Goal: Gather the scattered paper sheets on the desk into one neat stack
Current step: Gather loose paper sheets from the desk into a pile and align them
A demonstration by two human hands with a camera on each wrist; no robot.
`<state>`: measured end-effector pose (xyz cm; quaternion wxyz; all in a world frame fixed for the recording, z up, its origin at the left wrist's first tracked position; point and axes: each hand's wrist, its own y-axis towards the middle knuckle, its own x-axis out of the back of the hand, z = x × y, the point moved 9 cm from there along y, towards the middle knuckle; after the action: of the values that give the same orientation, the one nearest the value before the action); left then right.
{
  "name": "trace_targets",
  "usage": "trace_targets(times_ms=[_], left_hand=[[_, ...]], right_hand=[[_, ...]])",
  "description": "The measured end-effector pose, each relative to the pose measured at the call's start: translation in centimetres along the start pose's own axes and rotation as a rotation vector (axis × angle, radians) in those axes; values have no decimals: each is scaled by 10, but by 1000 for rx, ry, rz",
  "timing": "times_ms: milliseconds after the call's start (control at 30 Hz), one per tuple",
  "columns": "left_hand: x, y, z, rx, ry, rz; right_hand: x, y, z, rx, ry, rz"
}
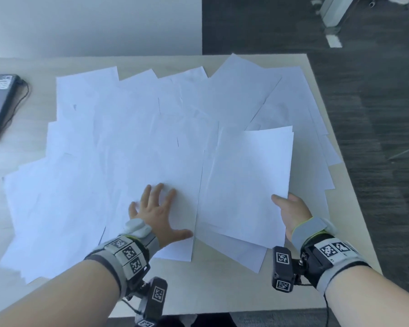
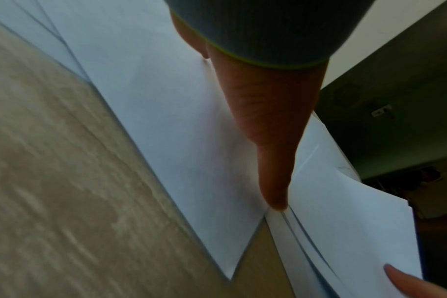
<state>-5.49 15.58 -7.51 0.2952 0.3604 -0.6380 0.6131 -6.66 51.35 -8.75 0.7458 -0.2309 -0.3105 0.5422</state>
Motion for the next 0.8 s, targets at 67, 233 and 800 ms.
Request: trace_targets(times_ms=[67,233,800], left_hand=[[-13,-1,-5,-12,26,65],[-16,2,-1,-27,24,102],[86,13,-26,-62,-554,-265]], right_hand=[[-1,3,1,7,-8,1],[-2,5,-3,1,29,30],[-9,-1,-3,34,3,120]])
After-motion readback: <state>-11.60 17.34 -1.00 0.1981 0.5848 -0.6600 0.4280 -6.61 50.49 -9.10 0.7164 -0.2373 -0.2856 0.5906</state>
